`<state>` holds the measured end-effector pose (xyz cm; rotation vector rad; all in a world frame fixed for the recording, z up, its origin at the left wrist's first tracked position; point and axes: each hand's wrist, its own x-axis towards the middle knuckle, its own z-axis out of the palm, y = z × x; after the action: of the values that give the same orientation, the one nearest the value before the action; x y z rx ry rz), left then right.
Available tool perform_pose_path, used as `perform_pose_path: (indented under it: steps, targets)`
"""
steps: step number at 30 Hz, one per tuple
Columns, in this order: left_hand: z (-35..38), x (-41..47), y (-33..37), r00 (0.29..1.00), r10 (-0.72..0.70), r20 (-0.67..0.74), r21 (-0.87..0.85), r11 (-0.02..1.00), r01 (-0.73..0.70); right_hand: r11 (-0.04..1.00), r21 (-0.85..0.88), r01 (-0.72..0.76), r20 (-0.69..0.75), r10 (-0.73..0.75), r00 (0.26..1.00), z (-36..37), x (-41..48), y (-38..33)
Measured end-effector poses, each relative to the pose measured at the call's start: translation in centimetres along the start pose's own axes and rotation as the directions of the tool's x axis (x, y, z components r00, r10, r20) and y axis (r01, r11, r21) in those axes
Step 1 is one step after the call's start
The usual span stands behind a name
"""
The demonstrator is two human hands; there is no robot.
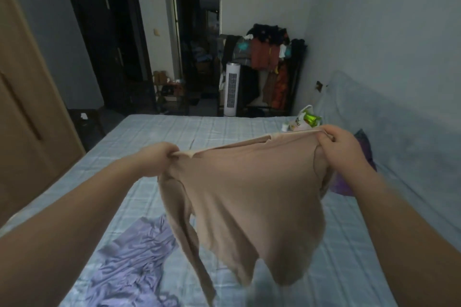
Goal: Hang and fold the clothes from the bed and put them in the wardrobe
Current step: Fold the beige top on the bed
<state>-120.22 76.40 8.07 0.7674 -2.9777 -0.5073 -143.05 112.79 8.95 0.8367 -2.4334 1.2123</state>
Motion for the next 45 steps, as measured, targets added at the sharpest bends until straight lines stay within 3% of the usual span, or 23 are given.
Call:
perform_pose_path:
  steps: [3, 6, 7, 8, 12, 15, 19, 22, 26, 30, 36, 40, 43, 45]
  targets:
    - [1.1, -0.8, -0.9, 0.984, -0.100, -0.146, -0.393, 0.919, 0.035, 0.992, -0.128, 0.019, 0.017, -0.017, 1.000, -1.1, -0.2, -1.3]
    - [1.9, -1.9, -0.7, 0.979, -0.144, -0.143, -0.758, 0.652, -0.015, 0.991, -0.105, -0.081, 0.037, 0.085, 0.996, -1.4, -1.7, -2.9]
    - [2.1, -2.1, -0.5, 0.981, -0.141, -0.136, -0.810, 0.585, -0.029, 0.988, -0.107, -0.110, 0.047, 0.115, 0.992, -1.3, -2.4, -3.3]
    - [2.2, -2.3, -0.3, 0.979, -0.133, -0.156, -0.807, 0.589, -0.049, 0.985, -0.109, -0.132, 0.059, 0.139, 0.989, -1.1, -3.1, -3.7]
    - [1.1, -2.3, 0.7, 0.943, -0.040, -0.331, -0.521, 0.841, -0.147, 0.992, -0.096, -0.083, 0.050, 0.088, 0.995, -0.5, -5.8, -4.6]
    - [-0.2, -3.1, 1.2, 0.916, 0.137, -0.376, -0.371, 0.884, -0.284, 0.989, -0.125, -0.076, -0.071, 0.068, 0.995, -0.4, -7.2, -4.6]
    - [-1.7, -4.6, 1.4, 0.894, 0.359, -0.268, -0.284, 0.857, -0.430, 0.993, -0.076, -0.091, -0.140, 0.080, 0.987, -1.5, -8.3, -4.4]
    - [-3.1, -5.8, 1.2, 0.886, 0.426, -0.181, -0.472, 0.753, -0.459, 0.994, -0.085, -0.061, -0.028, 0.059, 0.998, -3.2, -8.6, -4.9]
    - [-3.9, -7.5, 0.4, 0.911, 0.343, -0.230, -0.704, 0.587, -0.399, 0.987, -0.160, -0.023, 0.170, 0.050, 0.984, -4.5, -9.4, -5.8]
    - [-4.0, -8.2, 0.2, 0.937, 0.274, -0.217, -0.657, 0.668, -0.348, 0.998, -0.062, -0.019, 0.159, 0.028, 0.987, -4.8, -10.4, -6.9]
    - [-4.4, -9.7, 0.5, 0.970, 0.222, -0.100, -0.796, 0.567, -0.211, 0.966, 0.256, -0.034, 0.205, -0.020, 0.979, -6.1, -11.7, -9.3]
    - [-4.4, -12.3, 1.2, 0.976, 0.121, -0.182, -0.766, 0.605, -0.218, 0.978, 0.208, 0.014, 0.151, -0.046, 0.987, -7.5, -12.8, -9.2]
    - [-3.7, -14.5, 1.8, 0.939, 0.270, -0.212, -0.722, 0.605, -0.337, 0.989, 0.147, -0.004, 0.095, -0.011, 0.995, -8.8, -13.6, -8.2]
    - [-2.9, -15.0, 2.4, 0.926, 0.288, -0.242, -0.702, 0.607, -0.373, 1.000, -0.003, 0.020, 0.049, -0.020, 0.999, -9.7, -14.2, -7.1]
